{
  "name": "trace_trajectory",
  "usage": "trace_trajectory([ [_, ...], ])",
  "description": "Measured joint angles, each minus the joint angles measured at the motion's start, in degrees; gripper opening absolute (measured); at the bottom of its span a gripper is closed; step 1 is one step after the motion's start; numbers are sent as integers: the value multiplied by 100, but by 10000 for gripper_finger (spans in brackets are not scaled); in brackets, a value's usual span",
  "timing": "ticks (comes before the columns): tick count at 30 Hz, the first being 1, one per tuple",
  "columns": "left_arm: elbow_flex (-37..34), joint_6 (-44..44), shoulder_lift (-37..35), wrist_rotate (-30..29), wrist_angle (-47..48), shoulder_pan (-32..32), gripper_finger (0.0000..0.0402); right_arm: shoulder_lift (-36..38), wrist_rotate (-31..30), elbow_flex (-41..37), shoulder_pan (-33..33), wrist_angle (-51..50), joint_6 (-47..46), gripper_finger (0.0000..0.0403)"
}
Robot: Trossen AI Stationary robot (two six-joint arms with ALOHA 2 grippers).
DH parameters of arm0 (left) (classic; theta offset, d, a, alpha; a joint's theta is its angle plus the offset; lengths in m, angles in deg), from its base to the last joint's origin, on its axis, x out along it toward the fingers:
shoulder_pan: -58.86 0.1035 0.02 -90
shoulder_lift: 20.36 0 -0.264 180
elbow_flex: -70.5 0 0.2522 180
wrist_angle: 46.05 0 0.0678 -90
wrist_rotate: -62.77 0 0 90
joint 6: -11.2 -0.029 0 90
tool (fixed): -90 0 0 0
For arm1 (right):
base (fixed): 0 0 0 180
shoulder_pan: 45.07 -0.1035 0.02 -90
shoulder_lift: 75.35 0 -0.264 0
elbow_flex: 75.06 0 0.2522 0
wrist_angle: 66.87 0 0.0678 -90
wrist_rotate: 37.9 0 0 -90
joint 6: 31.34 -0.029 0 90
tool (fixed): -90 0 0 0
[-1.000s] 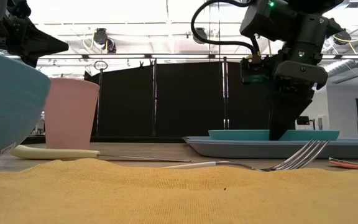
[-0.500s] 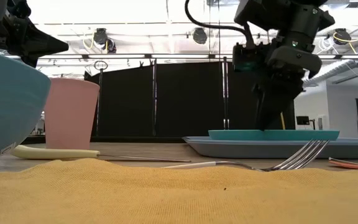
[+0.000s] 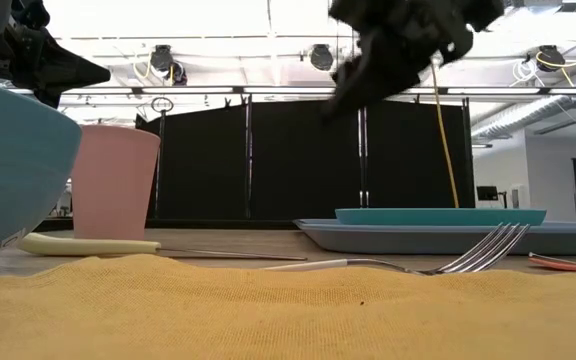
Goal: Set up tray
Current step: Put the pink cup to the top of the green plate on the blue serving tray
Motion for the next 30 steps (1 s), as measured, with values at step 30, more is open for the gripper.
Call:
trace_trajectory([
  [30,0,11,2,-149,136,0,24,-2162,226,2961,11,-391,3104,128],
])
